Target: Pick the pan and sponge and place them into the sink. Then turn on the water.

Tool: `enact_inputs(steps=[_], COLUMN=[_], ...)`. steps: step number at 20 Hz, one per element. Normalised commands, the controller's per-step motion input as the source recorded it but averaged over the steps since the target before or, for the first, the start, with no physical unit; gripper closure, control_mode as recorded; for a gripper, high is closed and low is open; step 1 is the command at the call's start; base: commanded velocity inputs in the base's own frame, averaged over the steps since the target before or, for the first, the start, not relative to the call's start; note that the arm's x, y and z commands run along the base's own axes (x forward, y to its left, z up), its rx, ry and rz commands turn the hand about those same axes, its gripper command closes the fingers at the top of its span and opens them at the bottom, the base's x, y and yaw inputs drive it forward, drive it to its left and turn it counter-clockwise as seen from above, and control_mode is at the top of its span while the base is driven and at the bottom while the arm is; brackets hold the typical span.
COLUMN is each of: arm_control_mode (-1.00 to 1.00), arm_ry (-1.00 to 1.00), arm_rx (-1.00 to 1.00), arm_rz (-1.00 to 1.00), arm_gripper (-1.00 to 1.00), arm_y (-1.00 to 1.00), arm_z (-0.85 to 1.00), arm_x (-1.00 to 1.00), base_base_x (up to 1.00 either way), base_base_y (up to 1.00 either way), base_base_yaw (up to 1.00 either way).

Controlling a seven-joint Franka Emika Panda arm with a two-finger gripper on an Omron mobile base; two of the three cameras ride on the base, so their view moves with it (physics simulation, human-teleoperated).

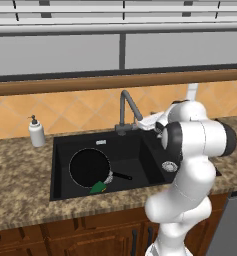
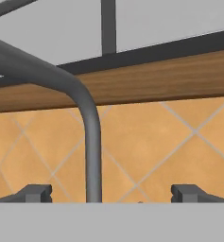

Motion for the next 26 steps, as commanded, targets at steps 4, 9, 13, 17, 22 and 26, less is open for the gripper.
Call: enact_inputs(steps=[4, 9, 13, 17, 22, 26], arm_control_mode=[-1.00, -1.00, -1.00, -1.00, -1.00, -1.00], arm_ry=[0.04, 0.05, 0.04, 0.00, 0.01, 0.04], arm_rx=[0.00, 0.00, 0.00, 0.00, 0.00, 0.01], arm_rz=[0.02, 0.01, 0.00, 0.00, 0.00, 0.00], arm_gripper=[-1.00, -1.00, -1.00, -1.00, -1.00, -1.00], arm_y=[0.09, 0.00, 0.00, 0.00, 0.00, 0.00], arm_z=[-0.13, -0.22, -0.41, -0.36, -0.30, -0.34], arm_x=[0.29, 0.30, 0.34, 0.41, 0.53, 0.58], base_base_x=[0.00, 0.00, 0.00, 0.00, 0.00, 0.00], base_base_y=[0.00, 0.00, 0.00, 0.00, 0.00, 0.00], base_base_yaw=[0.00, 0.00, 0.00, 0.00, 0.00, 0.00])
